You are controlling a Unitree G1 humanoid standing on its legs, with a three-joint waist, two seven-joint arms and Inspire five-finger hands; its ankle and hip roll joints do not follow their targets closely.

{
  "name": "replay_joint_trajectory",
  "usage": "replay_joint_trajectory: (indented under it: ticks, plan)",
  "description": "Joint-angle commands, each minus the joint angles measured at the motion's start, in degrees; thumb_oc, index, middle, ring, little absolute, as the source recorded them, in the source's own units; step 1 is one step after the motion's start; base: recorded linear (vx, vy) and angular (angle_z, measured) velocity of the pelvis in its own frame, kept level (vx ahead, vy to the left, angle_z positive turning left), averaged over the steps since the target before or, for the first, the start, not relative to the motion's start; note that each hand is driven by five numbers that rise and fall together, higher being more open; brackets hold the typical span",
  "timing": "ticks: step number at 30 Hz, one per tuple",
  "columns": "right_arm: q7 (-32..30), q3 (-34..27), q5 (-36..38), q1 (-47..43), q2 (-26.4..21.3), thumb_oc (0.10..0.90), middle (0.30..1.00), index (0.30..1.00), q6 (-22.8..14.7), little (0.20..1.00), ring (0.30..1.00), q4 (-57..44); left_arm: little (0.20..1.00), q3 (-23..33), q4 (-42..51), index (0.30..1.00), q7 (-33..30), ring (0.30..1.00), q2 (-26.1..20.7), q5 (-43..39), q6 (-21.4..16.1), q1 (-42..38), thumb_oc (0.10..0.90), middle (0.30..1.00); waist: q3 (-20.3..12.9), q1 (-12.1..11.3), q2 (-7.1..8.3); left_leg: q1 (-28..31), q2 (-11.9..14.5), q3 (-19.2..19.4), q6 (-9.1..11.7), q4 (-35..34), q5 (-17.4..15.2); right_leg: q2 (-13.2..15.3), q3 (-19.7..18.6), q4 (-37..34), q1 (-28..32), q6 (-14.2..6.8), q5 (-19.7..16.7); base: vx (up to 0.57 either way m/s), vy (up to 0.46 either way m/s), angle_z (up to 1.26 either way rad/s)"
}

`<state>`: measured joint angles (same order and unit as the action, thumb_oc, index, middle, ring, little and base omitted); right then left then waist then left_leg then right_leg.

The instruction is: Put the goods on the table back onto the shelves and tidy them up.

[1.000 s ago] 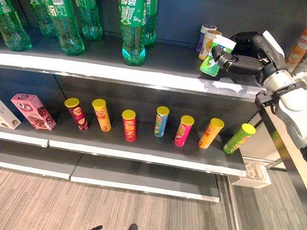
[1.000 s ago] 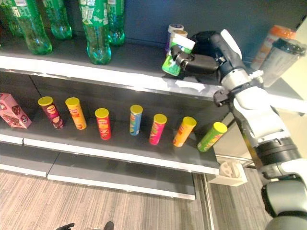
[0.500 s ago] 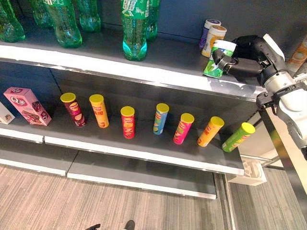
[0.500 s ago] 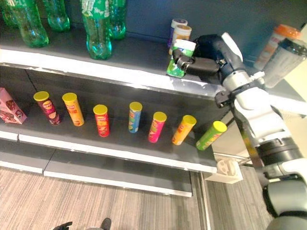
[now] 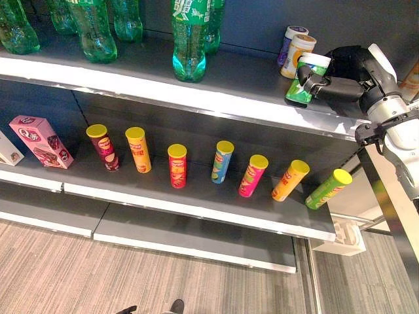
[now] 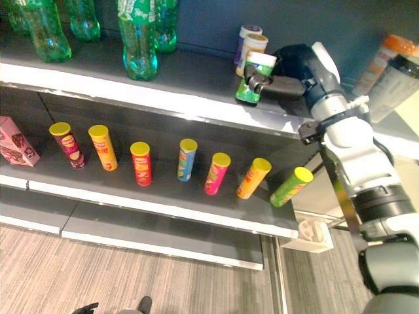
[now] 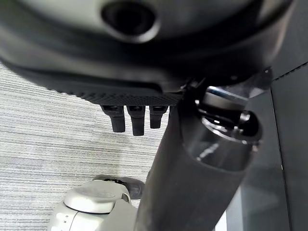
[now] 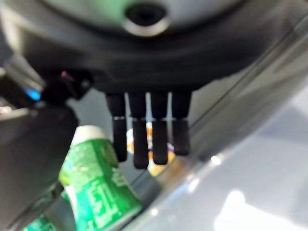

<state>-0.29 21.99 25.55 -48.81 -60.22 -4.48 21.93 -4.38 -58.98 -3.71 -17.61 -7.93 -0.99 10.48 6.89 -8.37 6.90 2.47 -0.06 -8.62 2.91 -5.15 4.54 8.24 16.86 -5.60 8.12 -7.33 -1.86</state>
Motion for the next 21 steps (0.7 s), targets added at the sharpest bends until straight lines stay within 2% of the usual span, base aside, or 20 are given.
replay_joint_trajectory:
  ticks: [1, 21]
  plan:
    - [-2.44, 1.17, -0.42, -7.88, -3.0, 0.4, 0.3, 0.3, -3.05, 0.3, 0.3, -0.86, 0.9, -2.11, -1.06, 0.9, -1.45, 0.9, -2.62, -0.45, -1.82, -1.31, 0.8, 0.9, -3.79, -1.16, 1.11, 1.5, 1.6, 2.69, 2.32, 0.15, -7.25, 3.97, 0.87, 3.54, -3.53, -3.49, 1.26, 0.0, 0.0, 0.0]
    - [-5.26, -6.11, -3.43, -1.64, 2.23, 0.4, 0.3, 0.3, -3.34, 0.3, 0.3, -5.58, 0.9, -1.23, 0.38, 0.9, -1.7, 0.9, -2.52, -0.06, -1.33, -0.87, 0.8, 0.9, -3.75, -1.94, 1.09, 2.19, 1.48, 3.25, 1.66, 0.15, -7.83, 4.23, 0.03, 3.31, -3.42, -3.73, 1.05, 0.0, 0.0, 0.0]
